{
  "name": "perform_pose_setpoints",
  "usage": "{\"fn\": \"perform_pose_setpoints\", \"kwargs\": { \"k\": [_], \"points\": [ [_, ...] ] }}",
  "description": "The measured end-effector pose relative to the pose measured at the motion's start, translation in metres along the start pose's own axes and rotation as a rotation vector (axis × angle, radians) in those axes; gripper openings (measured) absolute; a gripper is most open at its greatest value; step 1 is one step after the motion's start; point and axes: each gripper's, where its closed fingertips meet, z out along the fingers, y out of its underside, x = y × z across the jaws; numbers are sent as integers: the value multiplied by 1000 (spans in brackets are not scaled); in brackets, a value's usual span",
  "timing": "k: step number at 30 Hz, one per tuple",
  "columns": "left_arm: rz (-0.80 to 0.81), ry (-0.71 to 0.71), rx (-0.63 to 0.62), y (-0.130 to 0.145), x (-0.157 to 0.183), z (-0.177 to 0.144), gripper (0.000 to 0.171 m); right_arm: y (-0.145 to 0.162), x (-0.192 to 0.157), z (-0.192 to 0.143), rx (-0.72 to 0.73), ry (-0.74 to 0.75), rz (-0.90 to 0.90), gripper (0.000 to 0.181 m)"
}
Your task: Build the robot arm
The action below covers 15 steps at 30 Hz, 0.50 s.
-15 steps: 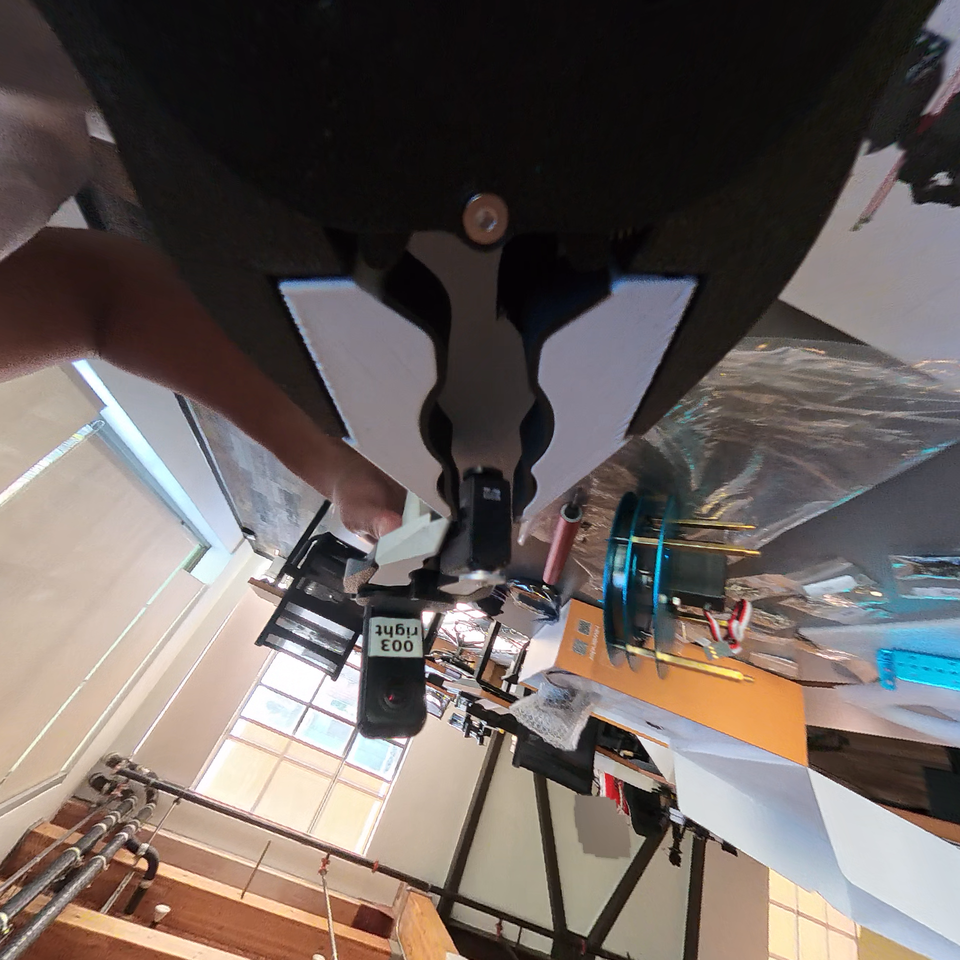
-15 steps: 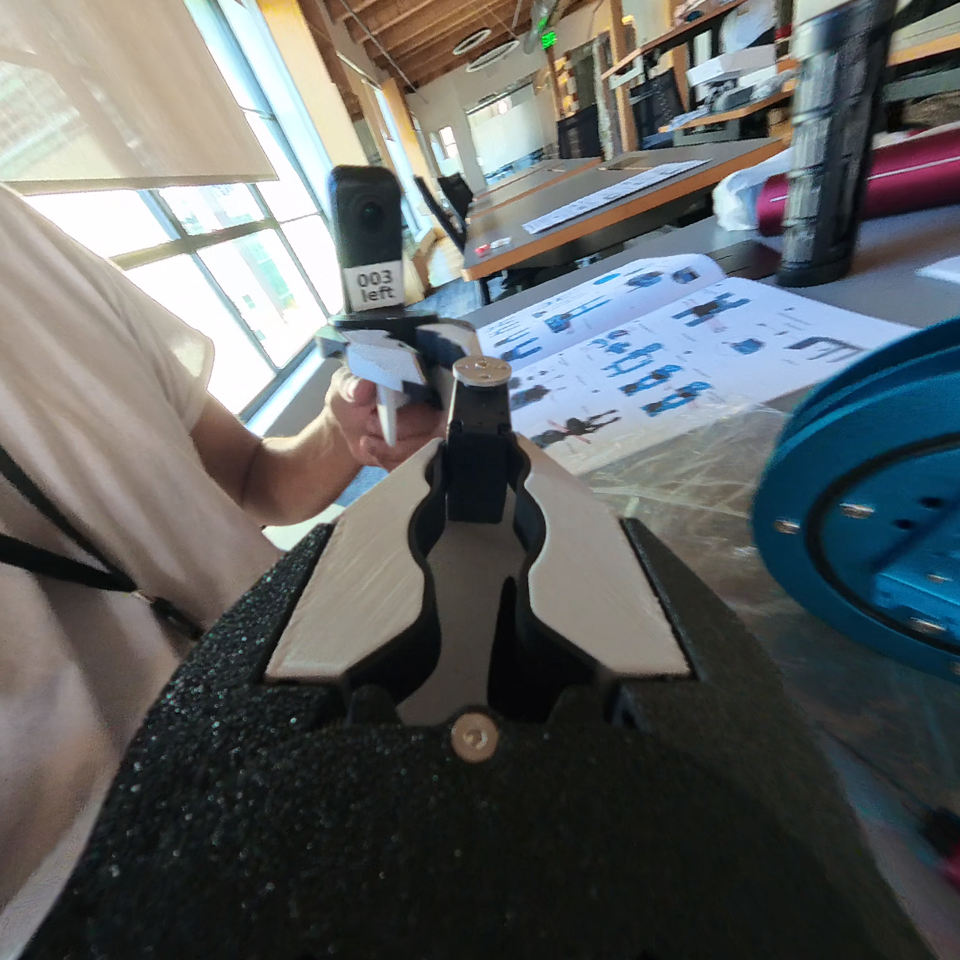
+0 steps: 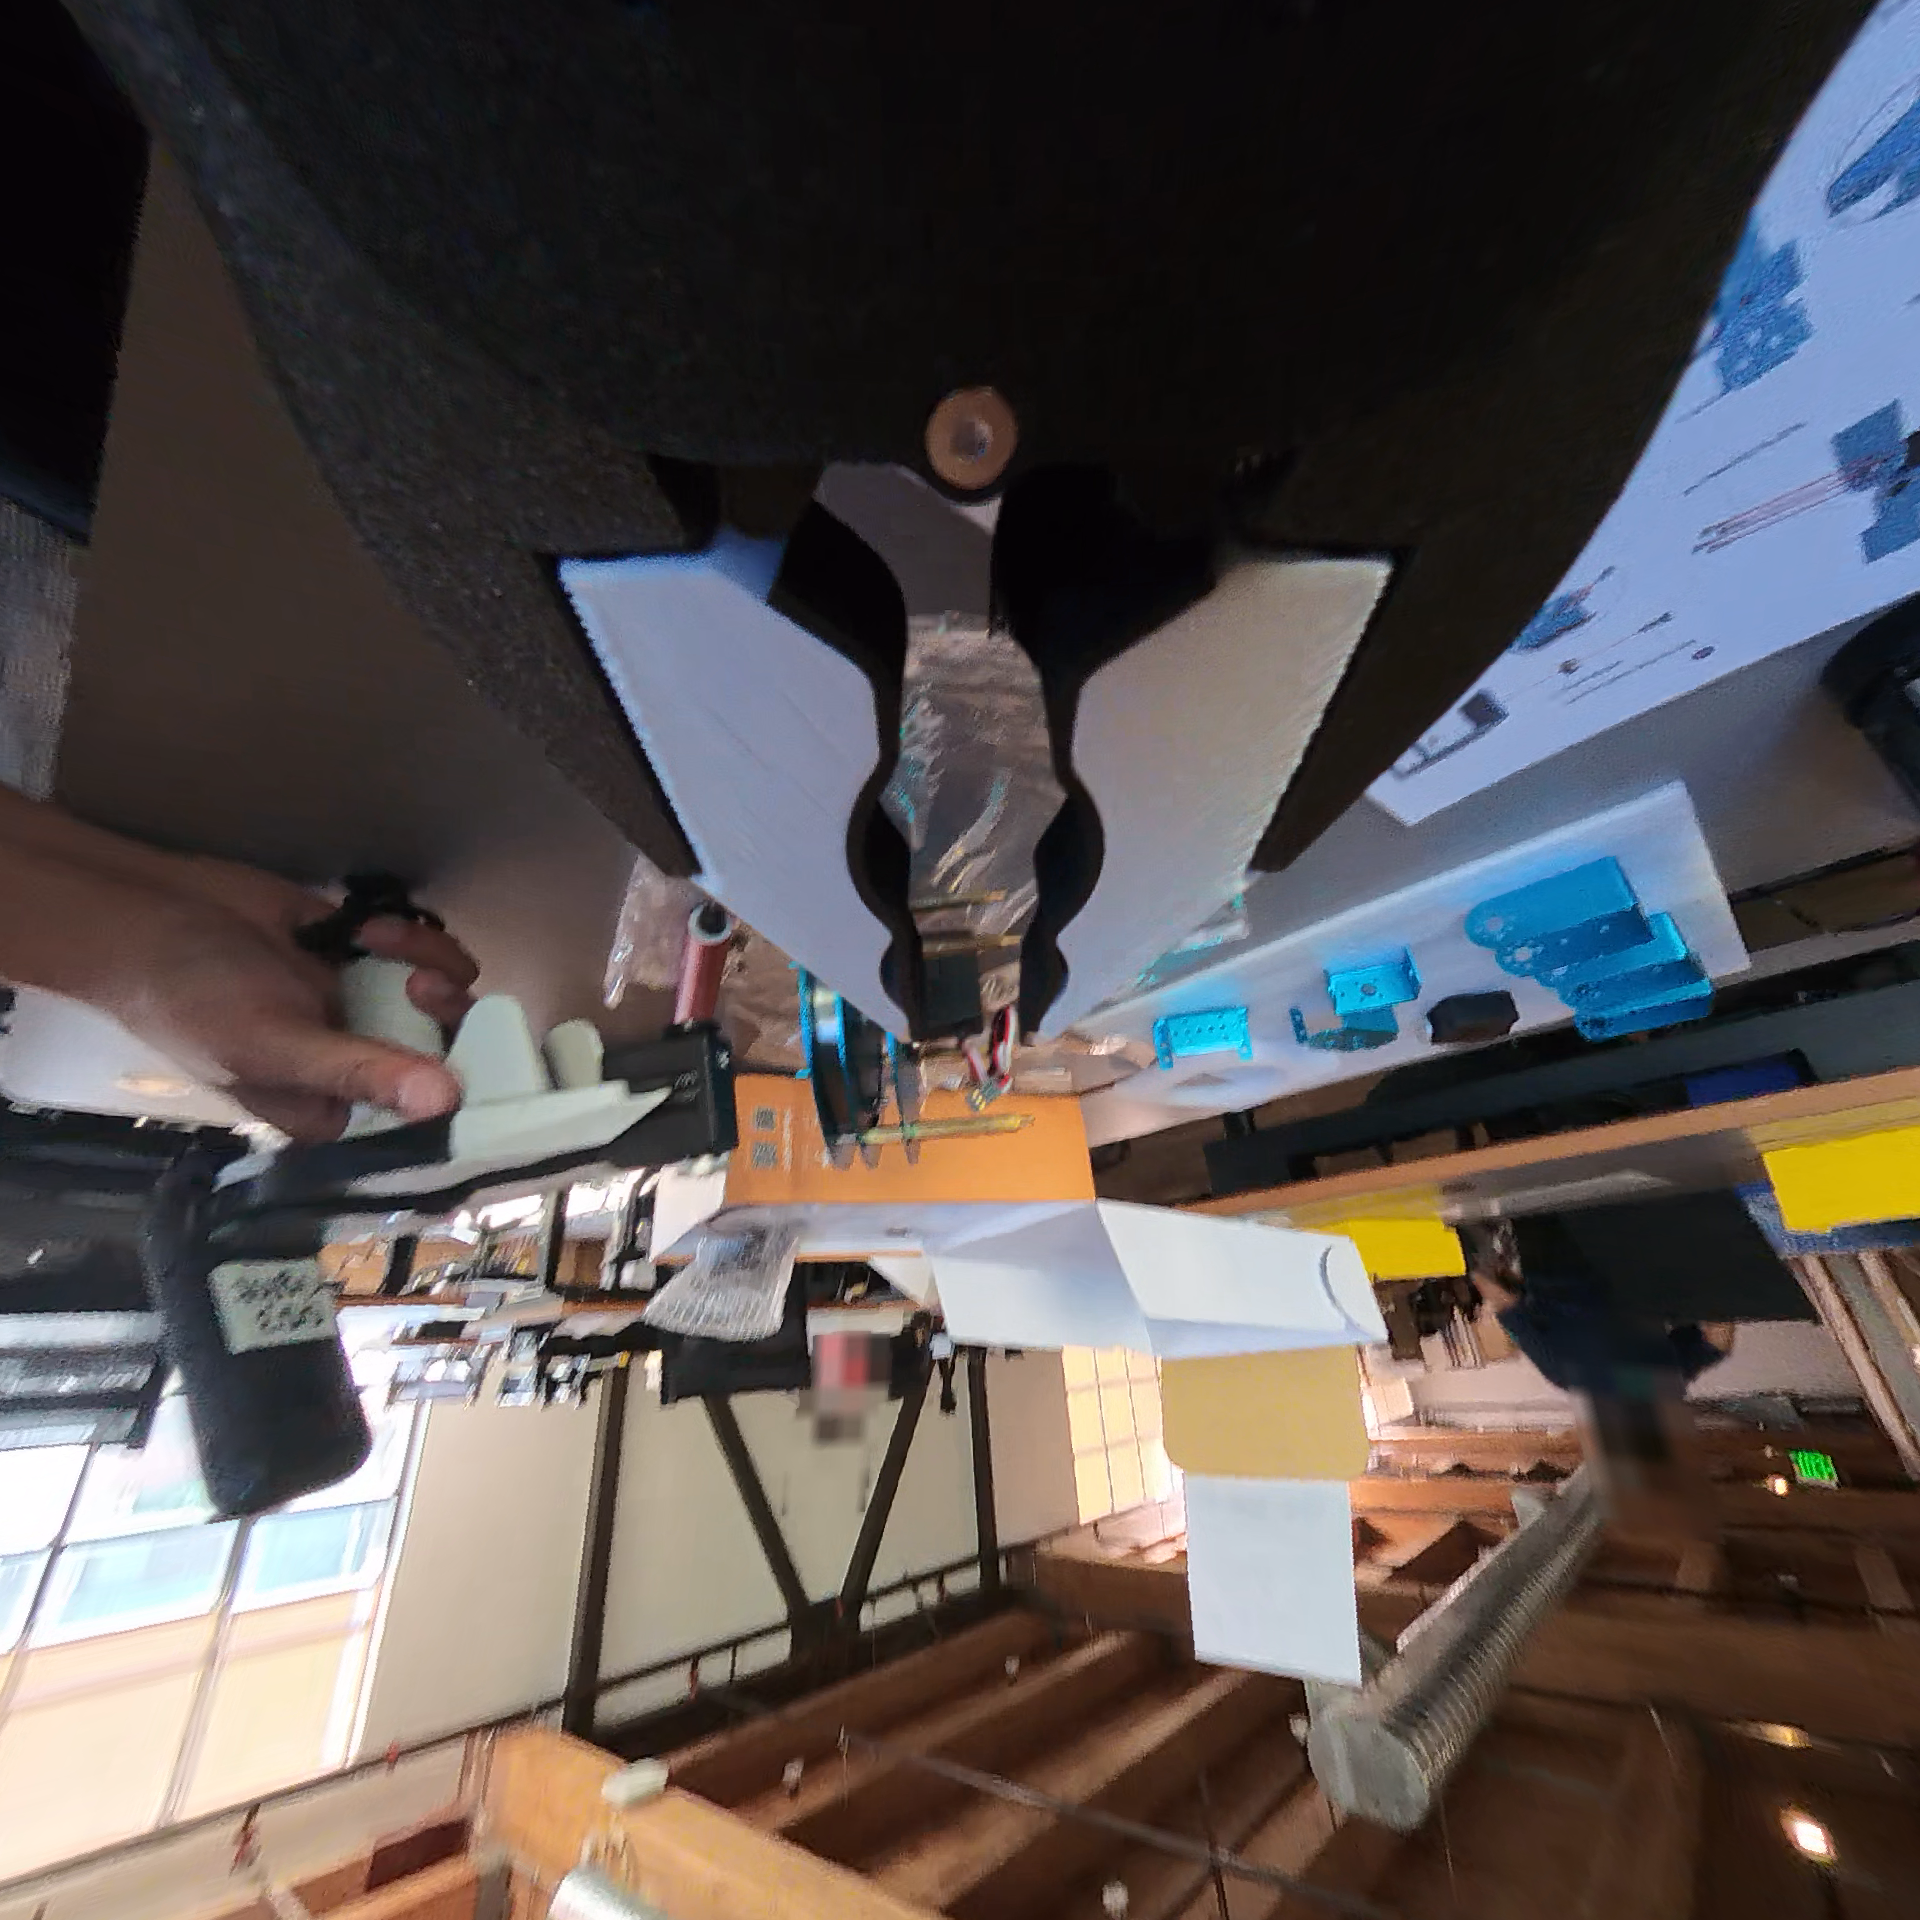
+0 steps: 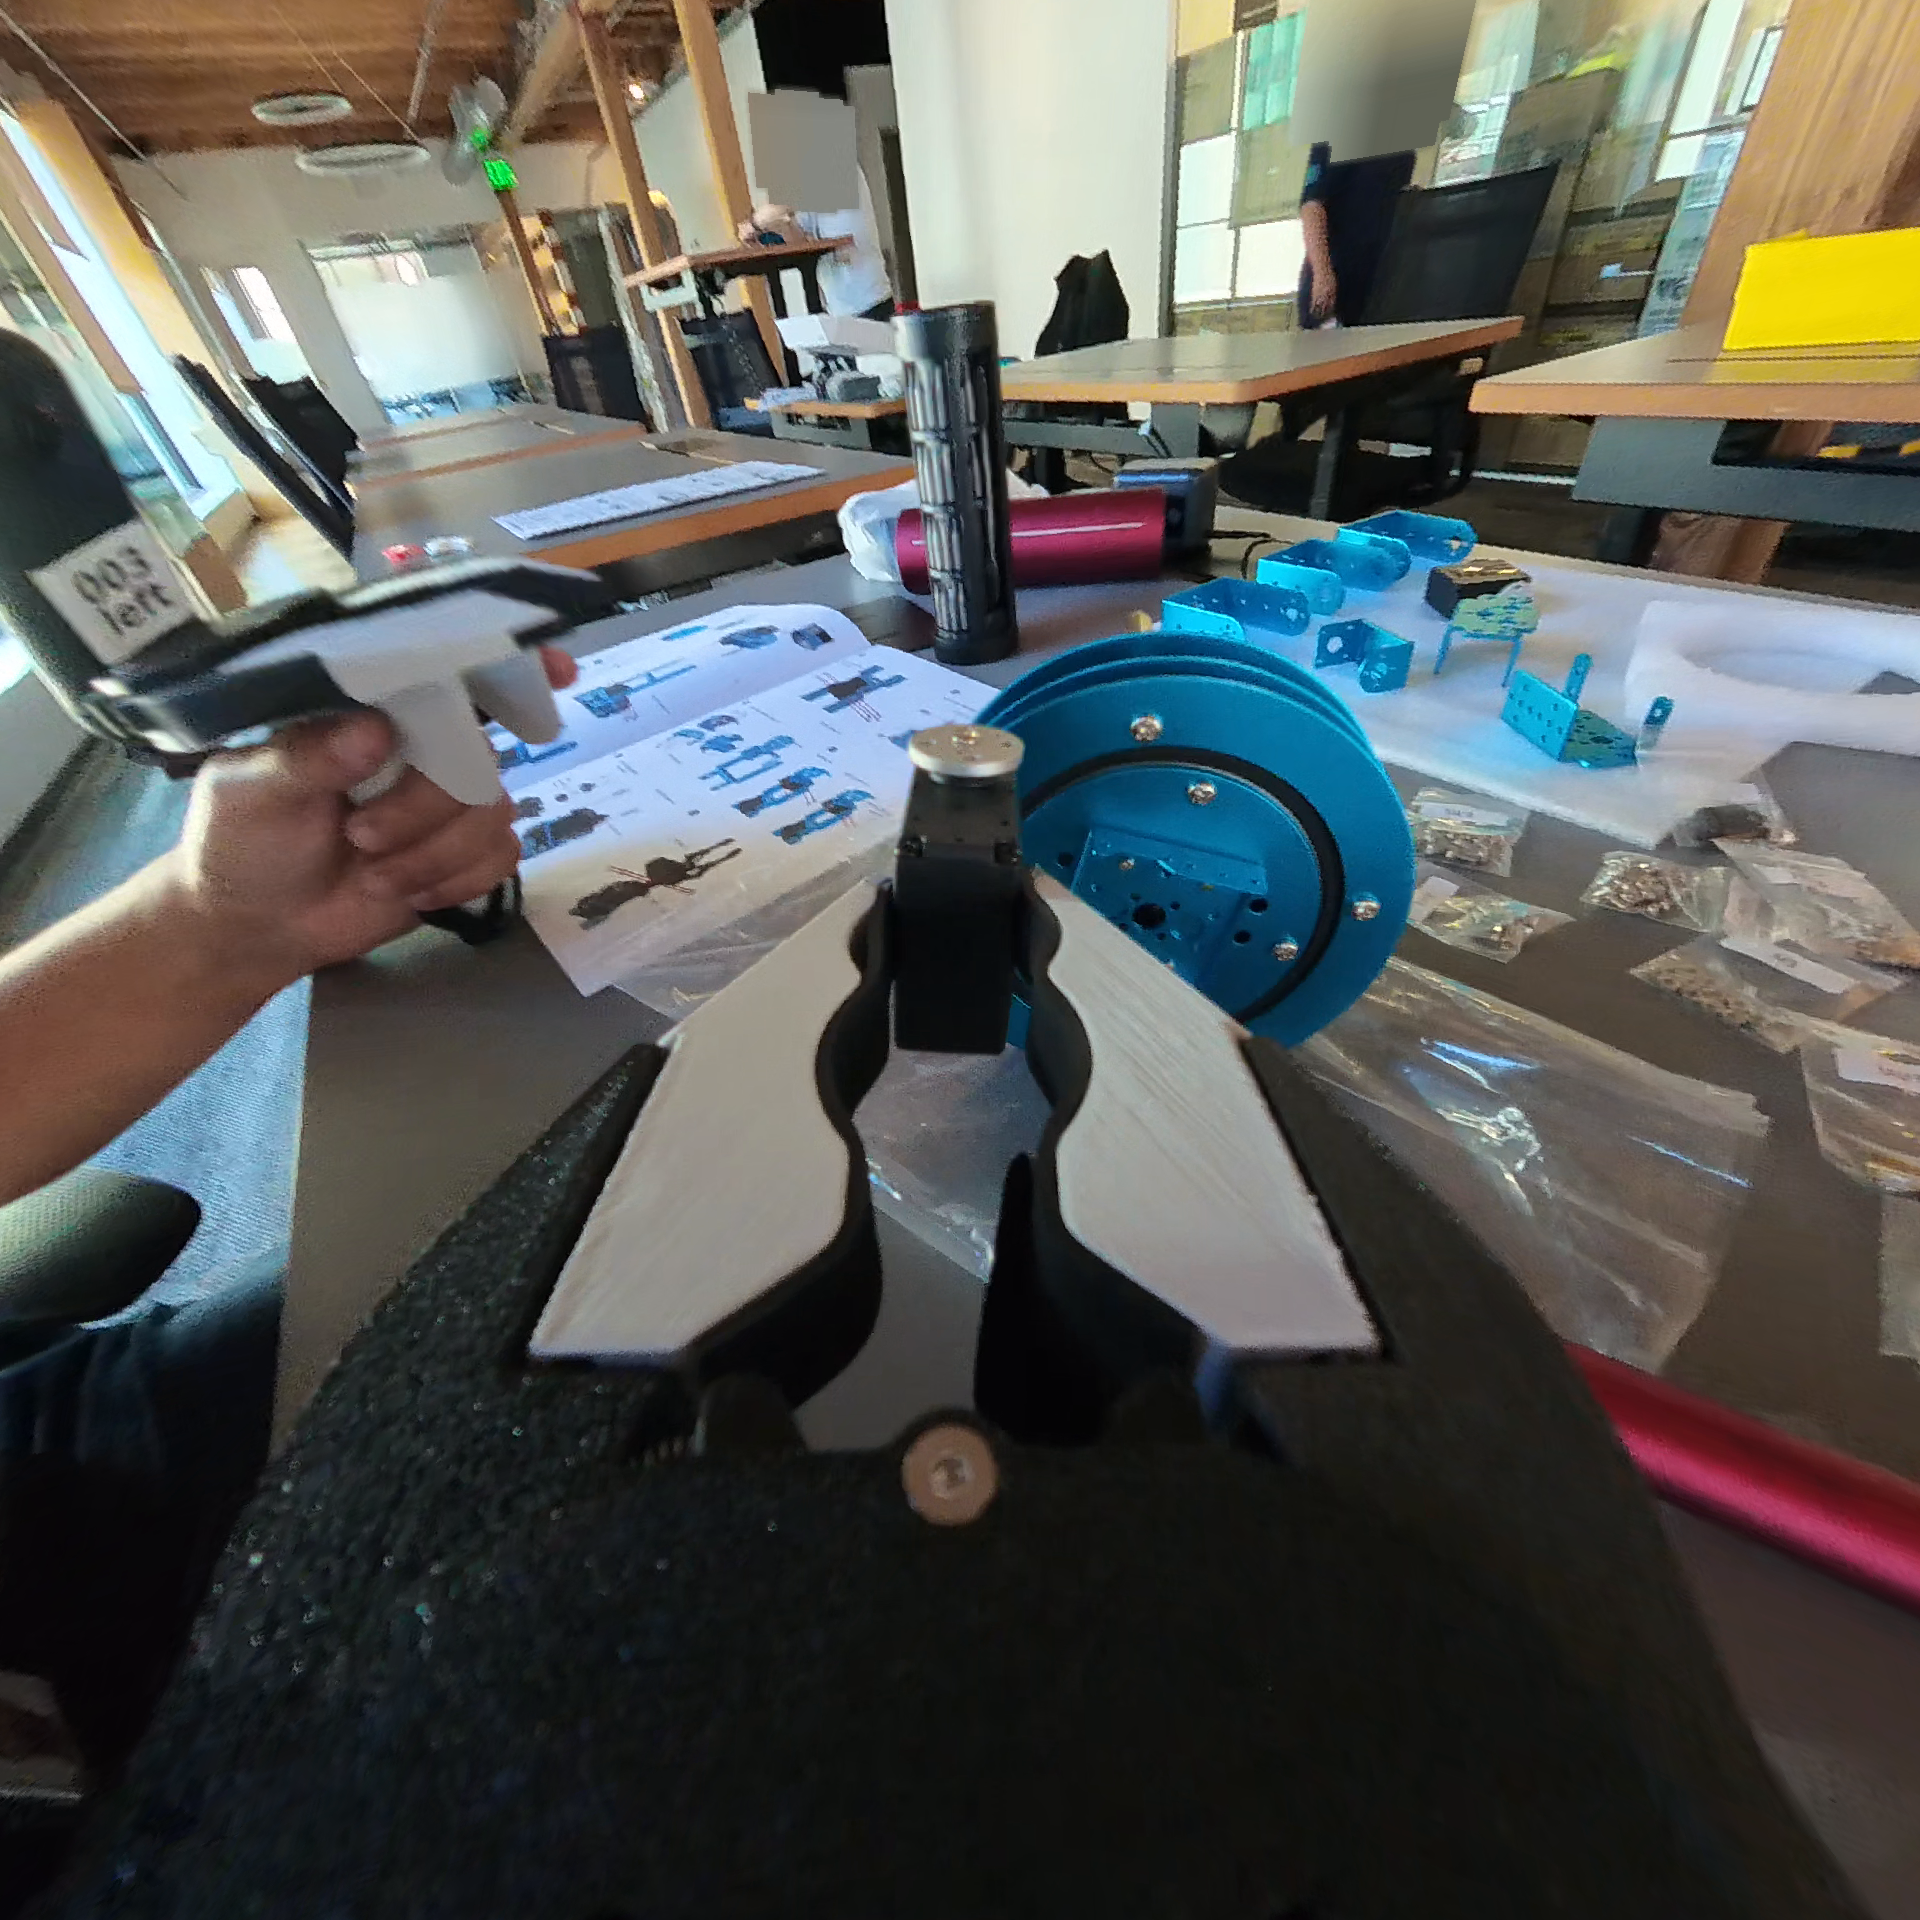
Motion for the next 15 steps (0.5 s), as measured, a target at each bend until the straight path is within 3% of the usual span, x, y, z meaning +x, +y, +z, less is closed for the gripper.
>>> {"fn": "perform_pose_setpoints", "kwargs": {
  "k": [5, 8, 15],
  "points": [
    [-24, 86, 252, -52, 27, -22, 7, 3, 6, 1, -9, 8, 26, 20],
    [-48, 188, 185, -36, 41, -14, 9, 2, 9, -1, 0, 19, 36, 20],
    [-129, 215, -19, 2, 40, 7, 18, 3, 13, -1, 0, 32, 44, 20]
  ]
}}
